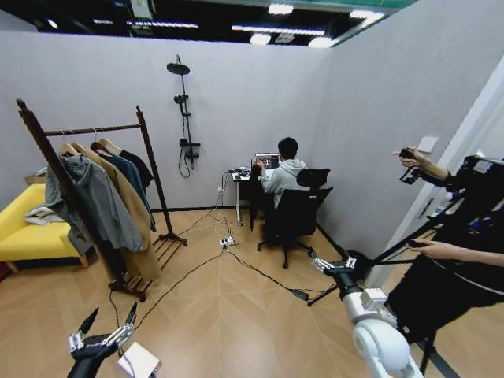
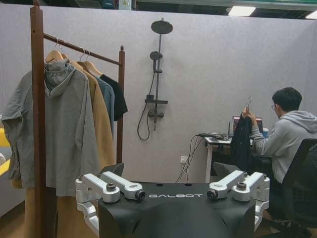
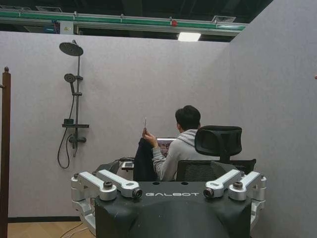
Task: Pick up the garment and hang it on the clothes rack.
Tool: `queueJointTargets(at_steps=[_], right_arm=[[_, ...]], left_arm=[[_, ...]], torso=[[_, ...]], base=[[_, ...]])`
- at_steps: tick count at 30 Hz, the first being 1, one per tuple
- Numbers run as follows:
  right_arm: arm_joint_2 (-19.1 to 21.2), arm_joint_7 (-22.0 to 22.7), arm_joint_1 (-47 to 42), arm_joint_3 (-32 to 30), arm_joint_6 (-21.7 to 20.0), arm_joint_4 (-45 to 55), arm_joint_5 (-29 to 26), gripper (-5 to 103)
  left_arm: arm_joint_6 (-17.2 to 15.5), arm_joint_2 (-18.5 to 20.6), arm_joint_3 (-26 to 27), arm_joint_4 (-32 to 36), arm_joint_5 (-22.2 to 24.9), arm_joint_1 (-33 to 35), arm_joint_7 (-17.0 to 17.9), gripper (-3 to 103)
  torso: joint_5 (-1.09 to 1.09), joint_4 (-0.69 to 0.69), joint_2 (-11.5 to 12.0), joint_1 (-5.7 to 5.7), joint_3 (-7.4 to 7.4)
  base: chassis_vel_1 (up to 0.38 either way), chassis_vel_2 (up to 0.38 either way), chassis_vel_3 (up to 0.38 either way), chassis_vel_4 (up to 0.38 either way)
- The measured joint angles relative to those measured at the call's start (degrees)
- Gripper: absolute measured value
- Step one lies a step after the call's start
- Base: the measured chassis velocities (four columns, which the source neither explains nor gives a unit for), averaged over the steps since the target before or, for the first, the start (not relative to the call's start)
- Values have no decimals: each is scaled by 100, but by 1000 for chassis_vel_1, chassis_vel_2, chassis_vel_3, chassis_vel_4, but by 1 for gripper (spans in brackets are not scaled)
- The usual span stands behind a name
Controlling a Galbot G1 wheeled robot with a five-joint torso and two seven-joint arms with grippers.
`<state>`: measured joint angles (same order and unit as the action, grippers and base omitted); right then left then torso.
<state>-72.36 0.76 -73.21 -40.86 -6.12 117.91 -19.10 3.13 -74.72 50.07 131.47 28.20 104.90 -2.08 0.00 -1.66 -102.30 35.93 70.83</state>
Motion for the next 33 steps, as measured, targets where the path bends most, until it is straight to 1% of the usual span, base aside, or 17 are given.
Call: queueJointTargets(at_steps=[15, 22, 27, 33], right_arm=[[-66, 48, 19, -4, -110, 47, 148, 100], [-86, -203, -21, -150, -80, 63, 141, 100], [-88, -254, -37, -155, 3, 24, 153, 100], [-90, -266, -29, -120, 38, 16, 158, 100]], left_arm=[[0, 0, 0, 0, 0, 0, -1, 100], [0, 0, 0, 0, 0, 0, 0, 100], [0, 0, 0, 0, 0, 0, -1, 100], [0, 0, 0, 0, 0, 0, 0, 100]], torso=[[0, 1, 0, 0, 0], [0, 1, 0, -1, 0], [0, 1, -1, -1, 0], [1, 1, 0, 0, 0]], base=[[0, 0, 0, 0], [-6, 7, 4, -2], [-72, 62, 73, -72], [-168, 158, 160, -169]])
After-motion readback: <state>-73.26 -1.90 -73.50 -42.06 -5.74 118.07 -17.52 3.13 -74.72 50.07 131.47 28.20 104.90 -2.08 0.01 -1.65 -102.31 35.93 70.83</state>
